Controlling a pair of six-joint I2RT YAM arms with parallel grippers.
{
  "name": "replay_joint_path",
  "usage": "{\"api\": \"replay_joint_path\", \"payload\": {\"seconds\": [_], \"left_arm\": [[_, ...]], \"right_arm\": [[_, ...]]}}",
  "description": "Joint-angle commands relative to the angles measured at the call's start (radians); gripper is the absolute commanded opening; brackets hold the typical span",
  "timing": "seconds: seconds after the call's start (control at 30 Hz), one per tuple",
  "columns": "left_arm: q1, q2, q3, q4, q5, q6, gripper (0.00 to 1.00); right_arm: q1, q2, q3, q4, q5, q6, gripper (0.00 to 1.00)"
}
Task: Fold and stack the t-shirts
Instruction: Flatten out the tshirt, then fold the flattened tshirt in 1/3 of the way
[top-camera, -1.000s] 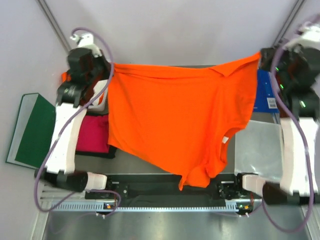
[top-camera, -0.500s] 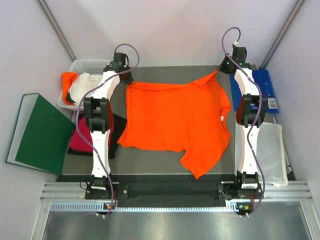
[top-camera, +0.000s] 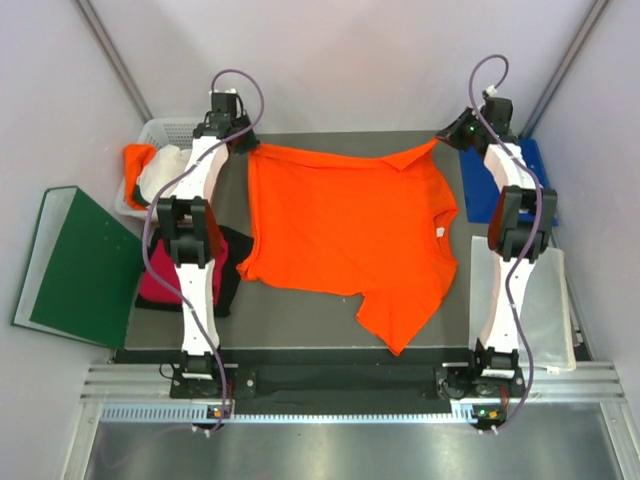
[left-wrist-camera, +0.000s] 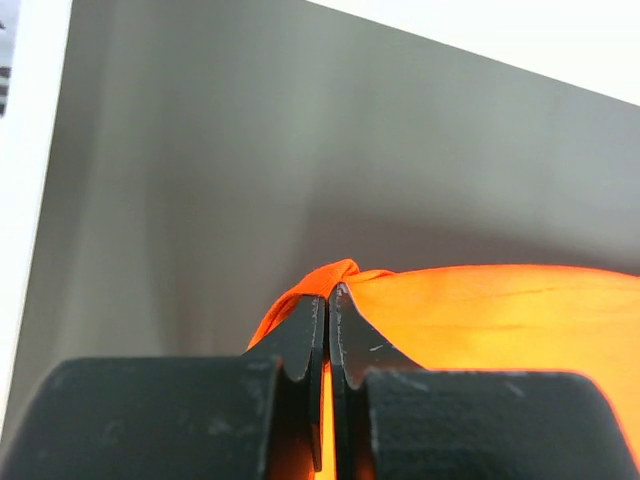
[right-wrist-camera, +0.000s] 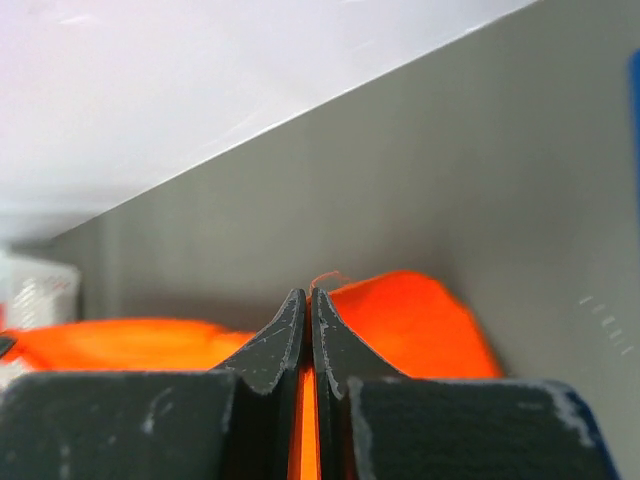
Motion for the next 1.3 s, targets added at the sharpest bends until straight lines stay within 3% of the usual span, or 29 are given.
{"api": "replay_joint_path", "payload": {"seconds": [0.0, 0.2, 0.4, 0.53, 1.0, 1.03, 1.1, 1.13, 1.2, 1.27], "left_arm": [[0.007, -0.154, -0.079, 0.037, 0.009, -0.01, 0.0], [0.007, -0.263, -0.261, -0.01, 0.009, -0.015, 0.0], [0.007, -0.337, -0.396, -0.038, -0.006, -0.016, 0.0], [0.007, -0.355, -0.45, -0.064, -0.014, -0.015, 0.0], [0.007, -0.33, -0.554, -0.2, -0.034, 0.015, 0.0], [0.007, -0.338, -0.58, -0.197, -0.034, 0.016, 0.07], [0.004, -0.352, -0.602, -0.211, -0.058, 0.024, 0.43], [0.004, -0.357, -0.614, -0.22, -0.081, 0.021, 0.98], [0.004, -0.376, -0.627, -0.248, -0.187, 0.004, 0.99], [0.004, -0.393, -0.634, -0.251, -0.207, 0.002, 0.99]], "right_arm": [[0.0, -0.205, -0.123, 0.078, -0.102, 0.027, 0.0], [0.003, -0.429, -0.41, 0.059, -0.109, -0.022, 0.0], [0.01, -0.652, -0.621, -0.089, -0.008, -0.181, 0.0], [0.012, -0.771, -0.709, -0.168, 0.019, -0.23, 0.0], [0.014, -0.969, -0.919, -0.419, 0.013, -0.255, 0.0], [0.014, -0.983, -0.935, -0.445, 0.02, -0.263, 0.0], [0.014, -1.027, -0.99, -0.477, 0.022, -0.267, 0.0], [0.014, -1.044, -1.011, -0.502, 0.02, -0.267, 0.0], [0.015, -1.099, -1.08, -0.517, 0.016, -0.264, 0.0], [0.015, -1.133, -1.151, -0.54, 0.023, -0.266, 0.0]]}}
